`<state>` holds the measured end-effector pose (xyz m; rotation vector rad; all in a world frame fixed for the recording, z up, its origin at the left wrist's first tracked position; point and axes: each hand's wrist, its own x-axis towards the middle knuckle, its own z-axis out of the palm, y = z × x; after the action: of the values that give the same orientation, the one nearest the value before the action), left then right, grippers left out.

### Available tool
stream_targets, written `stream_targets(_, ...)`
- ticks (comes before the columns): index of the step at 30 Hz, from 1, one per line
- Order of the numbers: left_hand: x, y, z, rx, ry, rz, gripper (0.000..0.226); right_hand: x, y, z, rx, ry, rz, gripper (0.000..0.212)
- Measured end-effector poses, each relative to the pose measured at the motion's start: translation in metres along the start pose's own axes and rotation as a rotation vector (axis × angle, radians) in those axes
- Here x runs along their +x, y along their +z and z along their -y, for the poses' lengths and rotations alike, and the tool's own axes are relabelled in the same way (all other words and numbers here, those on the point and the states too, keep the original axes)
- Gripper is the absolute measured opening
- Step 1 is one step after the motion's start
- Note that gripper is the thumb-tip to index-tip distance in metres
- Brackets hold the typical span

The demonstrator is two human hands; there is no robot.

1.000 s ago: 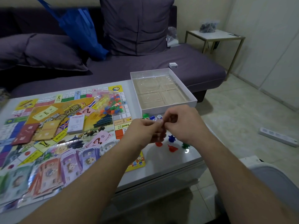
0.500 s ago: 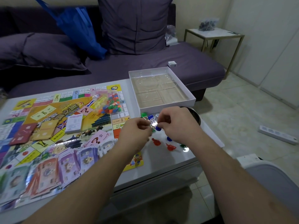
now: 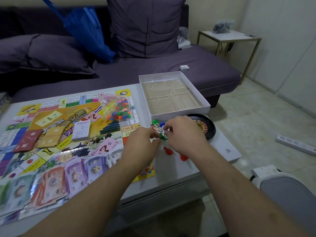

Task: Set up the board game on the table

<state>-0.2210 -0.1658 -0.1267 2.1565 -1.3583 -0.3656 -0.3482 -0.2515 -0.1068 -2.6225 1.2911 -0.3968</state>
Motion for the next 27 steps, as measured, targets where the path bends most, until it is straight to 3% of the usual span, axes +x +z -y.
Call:
stream_targets(9, 0.001, -0.002, 0.0, 0.095, -0.01, 0.031, 0.021, 0.01, 0.014, 0.013, -0.148, -0.014, 0.023, 0.014)
stream_targets(14, -0.001, -0.005, -0.001, 0.135, 0.006, 0.073, 0.036, 0.008, 0.015, 0.015, -0.205, -0.049, 0.036, 0.013)
stream_targets(17, -0.004, -0.005, -0.002, 0.111, 0.0, 0.07, 0.025, 0.005, 0.008, 0.015, -0.092, -0.043, 0.026, 0.007)
stream_targets(22, -0.009, -0.006, -0.003, 0.019, 0.013, 0.056, 0.017, 0.003, -0.018, 0.005, 0.349, 0.049, -0.04, 0.01)
stream_targets(27, -0.01, 0.001, -0.005, 0.022, -0.013, 0.124, 0.019, -0.016, -0.045, -0.022, 0.348, 0.152, -0.018, 0.019)
